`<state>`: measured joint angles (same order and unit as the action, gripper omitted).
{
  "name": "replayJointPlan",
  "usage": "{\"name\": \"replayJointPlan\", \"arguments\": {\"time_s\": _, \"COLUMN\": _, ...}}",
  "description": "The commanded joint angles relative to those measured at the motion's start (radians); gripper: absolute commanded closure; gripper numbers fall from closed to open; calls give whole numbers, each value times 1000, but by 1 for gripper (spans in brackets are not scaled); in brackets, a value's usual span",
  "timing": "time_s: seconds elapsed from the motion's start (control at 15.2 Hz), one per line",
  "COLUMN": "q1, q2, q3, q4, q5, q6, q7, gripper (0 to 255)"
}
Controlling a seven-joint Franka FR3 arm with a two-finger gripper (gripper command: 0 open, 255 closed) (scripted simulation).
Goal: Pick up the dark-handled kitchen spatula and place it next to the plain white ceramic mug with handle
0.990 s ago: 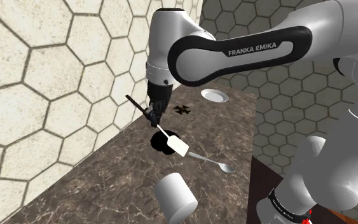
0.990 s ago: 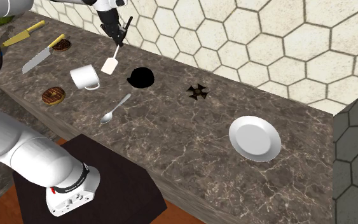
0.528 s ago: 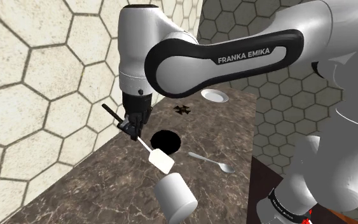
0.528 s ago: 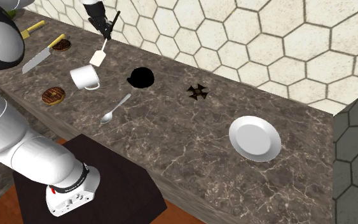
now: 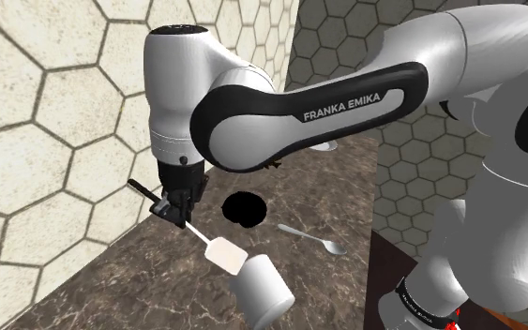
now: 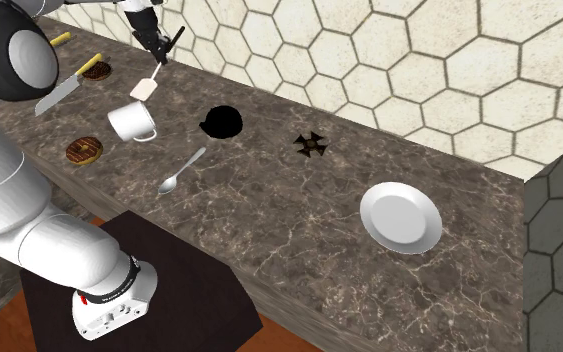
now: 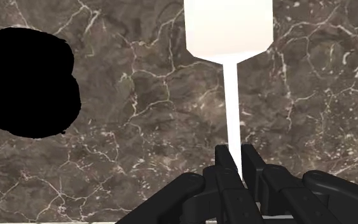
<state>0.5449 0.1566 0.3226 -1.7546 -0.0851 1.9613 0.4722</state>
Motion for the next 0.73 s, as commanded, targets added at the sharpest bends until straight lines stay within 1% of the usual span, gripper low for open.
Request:
{"name": "replayJointPlan", "arguments": {"time_s": 0.0, "q1": 0, "q2": 10, "q3": -1, "q4": -18, "q5": -4, "q6": 27, "q7": 2, "gripper": 255}}
{"name": "replayJointPlan", "arguments": {"time_s": 0.66, "q1": 2, "q2": 46, "q3": -5, "q4": -108, "q5": -22, "q6": 152, "q7": 17, "gripper": 255}}
